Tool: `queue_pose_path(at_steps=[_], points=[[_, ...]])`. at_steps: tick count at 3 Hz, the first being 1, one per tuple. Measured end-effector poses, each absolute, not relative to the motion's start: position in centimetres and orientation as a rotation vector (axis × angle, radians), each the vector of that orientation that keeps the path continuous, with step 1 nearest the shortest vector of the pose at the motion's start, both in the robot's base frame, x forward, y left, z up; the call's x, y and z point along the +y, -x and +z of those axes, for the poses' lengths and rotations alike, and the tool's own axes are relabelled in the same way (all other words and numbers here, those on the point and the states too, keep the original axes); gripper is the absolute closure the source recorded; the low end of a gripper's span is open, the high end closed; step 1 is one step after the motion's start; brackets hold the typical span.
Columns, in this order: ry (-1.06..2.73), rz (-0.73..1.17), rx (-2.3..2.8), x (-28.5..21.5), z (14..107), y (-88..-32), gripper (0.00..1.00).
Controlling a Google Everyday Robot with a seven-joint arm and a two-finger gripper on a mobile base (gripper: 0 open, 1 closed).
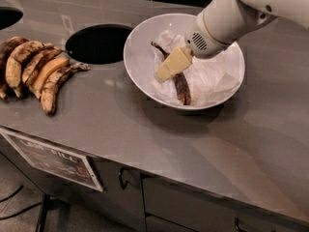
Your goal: Pick banana from white bowl
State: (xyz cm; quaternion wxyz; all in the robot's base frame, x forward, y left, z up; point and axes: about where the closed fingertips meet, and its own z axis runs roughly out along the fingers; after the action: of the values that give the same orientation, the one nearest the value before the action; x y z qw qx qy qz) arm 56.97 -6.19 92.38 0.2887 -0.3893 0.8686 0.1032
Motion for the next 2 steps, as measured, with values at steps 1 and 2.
queue_pose_path(at_steps=[1, 2], points=[[1.015, 0.284, 2.323, -5.75, 92.08, -57.34, 0.20], [0.996, 0.280, 2.334, -5.14, 91.60, -57.81, 0.24]])
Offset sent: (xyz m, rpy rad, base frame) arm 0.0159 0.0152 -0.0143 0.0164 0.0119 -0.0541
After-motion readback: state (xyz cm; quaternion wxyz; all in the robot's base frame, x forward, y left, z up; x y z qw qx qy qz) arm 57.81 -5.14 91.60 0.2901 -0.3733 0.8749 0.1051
